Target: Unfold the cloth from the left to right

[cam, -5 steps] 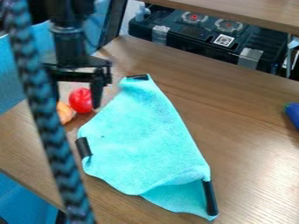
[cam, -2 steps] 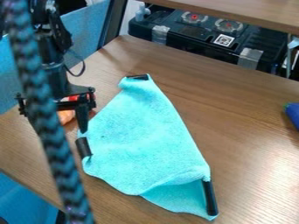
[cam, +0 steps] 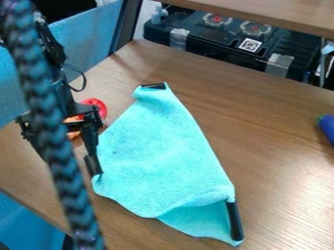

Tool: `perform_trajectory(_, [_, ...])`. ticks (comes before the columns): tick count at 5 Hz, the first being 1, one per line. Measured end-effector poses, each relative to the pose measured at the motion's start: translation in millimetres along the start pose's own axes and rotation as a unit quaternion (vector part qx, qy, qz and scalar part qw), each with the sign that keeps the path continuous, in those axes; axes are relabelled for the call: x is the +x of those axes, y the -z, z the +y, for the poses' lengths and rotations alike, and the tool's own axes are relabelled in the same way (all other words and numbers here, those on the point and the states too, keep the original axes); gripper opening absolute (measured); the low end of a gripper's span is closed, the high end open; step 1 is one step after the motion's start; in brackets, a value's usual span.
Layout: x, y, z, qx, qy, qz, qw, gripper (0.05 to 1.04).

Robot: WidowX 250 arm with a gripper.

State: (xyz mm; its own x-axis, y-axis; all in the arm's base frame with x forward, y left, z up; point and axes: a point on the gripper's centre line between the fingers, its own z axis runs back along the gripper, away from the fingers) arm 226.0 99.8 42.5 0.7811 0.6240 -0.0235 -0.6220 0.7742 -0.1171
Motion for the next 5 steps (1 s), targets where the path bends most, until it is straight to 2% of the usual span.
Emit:
perform_trajectory(1, [-5, 2, -3, -0.013, 0.013, 0.01, 0.9998, 0.999])
perform_trajectory(2, [-11, 6, -11, -0.009, 0.022, 0.018, 0.9996, 0.987])
perform_trajectory(3, [-11, 7, -17, -0.001, 0.026, 0.01, 0.9996, 0.942])
perform_trajectory(4, [-9, 9, -19, 0.006, 0.021, 0.001, 0.9998, 0.843])
perform_trajectory(5, [-9, 18, -17, 0.02, 0.015, 0.009, 0.9996, 0.674])
